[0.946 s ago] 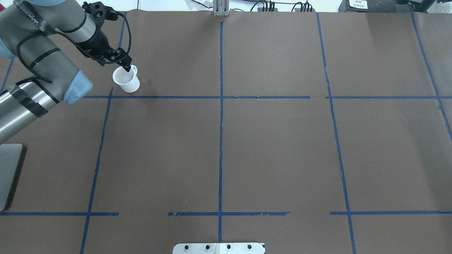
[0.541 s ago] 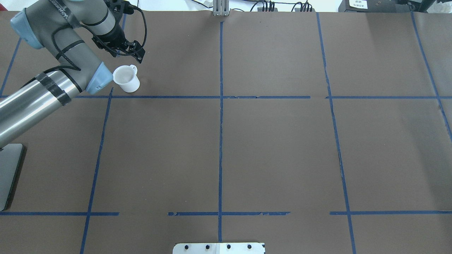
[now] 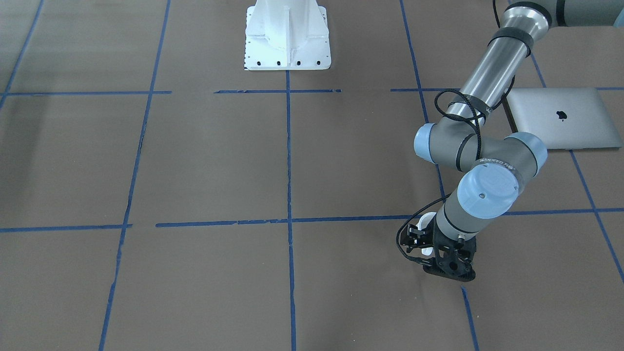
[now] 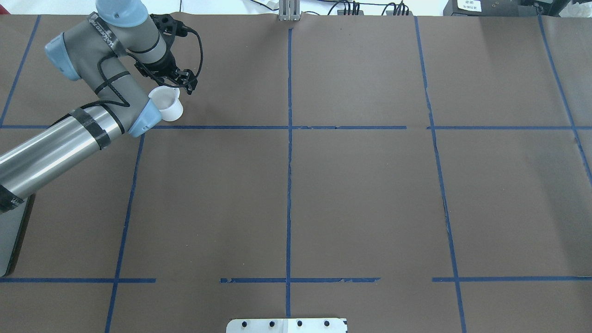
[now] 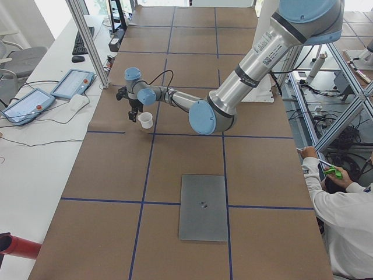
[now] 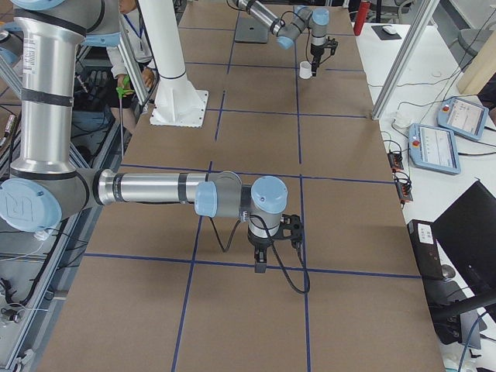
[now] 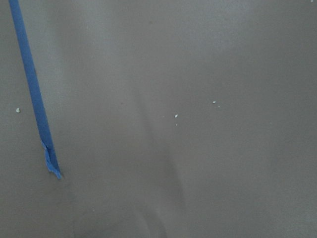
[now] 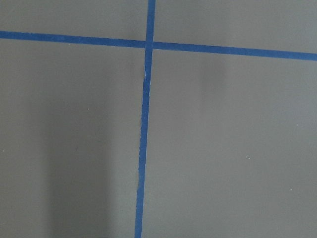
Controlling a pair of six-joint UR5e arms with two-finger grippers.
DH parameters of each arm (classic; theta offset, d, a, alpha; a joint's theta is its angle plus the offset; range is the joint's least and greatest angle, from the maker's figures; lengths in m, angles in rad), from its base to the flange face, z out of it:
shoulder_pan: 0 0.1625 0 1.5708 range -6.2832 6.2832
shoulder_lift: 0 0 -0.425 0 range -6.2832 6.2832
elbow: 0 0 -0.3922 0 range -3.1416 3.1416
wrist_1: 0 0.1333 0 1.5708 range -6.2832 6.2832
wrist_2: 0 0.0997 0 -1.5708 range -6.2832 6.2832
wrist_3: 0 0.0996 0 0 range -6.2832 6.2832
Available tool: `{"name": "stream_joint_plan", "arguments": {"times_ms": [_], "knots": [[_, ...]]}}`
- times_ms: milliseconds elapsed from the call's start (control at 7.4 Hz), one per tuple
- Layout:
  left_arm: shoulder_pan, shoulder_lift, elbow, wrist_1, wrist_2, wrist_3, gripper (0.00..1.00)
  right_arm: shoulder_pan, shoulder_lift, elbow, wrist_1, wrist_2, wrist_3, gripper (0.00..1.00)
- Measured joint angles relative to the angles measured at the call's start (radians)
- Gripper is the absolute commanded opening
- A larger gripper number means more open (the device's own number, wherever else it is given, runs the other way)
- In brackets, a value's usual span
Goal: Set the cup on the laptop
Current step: 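Lift the white cup with the left gripper and carry it toward the laptop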
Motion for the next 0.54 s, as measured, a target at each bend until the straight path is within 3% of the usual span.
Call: {"name": "stream_joint_plan", "arguments": {"times_ms": [541], "knots": [[-0.014, 0.000, -0.016, -0.007, 0.002, -0.001, 0.00, 0.000, 0.000, 0.000, 0.000, 0.000, 0.000, 1.00]]}}
